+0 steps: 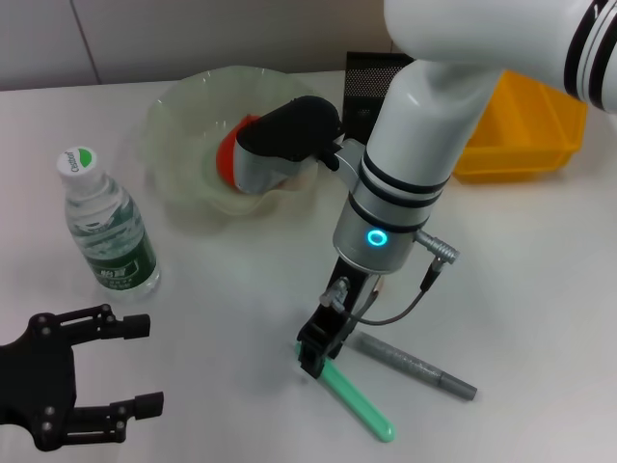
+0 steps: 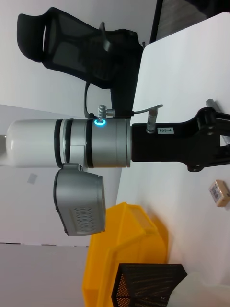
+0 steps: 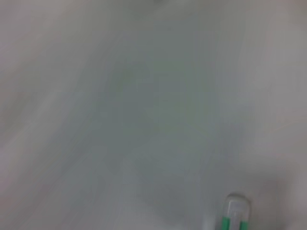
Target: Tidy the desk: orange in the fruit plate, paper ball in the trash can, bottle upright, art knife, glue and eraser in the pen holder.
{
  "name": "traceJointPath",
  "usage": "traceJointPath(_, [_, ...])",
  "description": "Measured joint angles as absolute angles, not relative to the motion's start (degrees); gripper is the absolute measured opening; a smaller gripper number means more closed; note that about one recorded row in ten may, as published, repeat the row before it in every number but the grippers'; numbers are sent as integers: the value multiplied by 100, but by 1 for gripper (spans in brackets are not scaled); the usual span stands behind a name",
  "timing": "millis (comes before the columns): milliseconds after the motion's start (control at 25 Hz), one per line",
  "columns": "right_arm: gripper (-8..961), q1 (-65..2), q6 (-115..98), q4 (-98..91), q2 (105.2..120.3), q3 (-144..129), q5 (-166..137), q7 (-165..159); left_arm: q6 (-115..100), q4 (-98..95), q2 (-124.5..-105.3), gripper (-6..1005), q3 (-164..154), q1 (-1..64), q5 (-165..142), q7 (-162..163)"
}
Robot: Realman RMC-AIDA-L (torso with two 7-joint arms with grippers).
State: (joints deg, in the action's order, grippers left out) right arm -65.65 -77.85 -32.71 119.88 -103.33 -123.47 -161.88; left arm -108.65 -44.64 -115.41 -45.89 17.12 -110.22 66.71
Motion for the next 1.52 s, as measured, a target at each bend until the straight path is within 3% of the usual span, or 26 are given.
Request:
traceJointPath(40, [353, -6565, -7767, -3270, 11988, -10332, -12347, -16188, -10863, -4464, -11546, 798, -4592, 1719, -11022, 6671])
traceJointPath(280, [313, -6544, -7713, -3263, 11988, -10327, -12347, -16188, -10853, -4464, -11559, 798, -4612, 1732, -11021, 6671])
traceJointPath(1520, [210, -6353, -7619, -3405, 11984, -10432, -12207, -16100, -10828, -4464, -11629, 798, -4604, 1785, -11097, 6622])
